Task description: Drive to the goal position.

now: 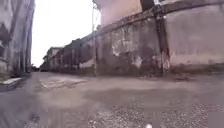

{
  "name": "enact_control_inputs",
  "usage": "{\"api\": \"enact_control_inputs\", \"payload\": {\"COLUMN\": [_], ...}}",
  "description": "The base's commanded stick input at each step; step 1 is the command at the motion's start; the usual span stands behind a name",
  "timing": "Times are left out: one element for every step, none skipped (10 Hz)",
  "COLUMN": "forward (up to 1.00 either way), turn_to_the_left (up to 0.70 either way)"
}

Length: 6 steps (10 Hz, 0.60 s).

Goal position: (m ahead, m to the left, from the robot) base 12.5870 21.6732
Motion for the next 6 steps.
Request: {"api": "enact_control_inputs", "payload": {"forward": [0.7,0.7,0.77,0.85,0.85,0.85], "turn_to_the_left": [0.27,0.06,0.0,0.01,0.08,0.34]}}
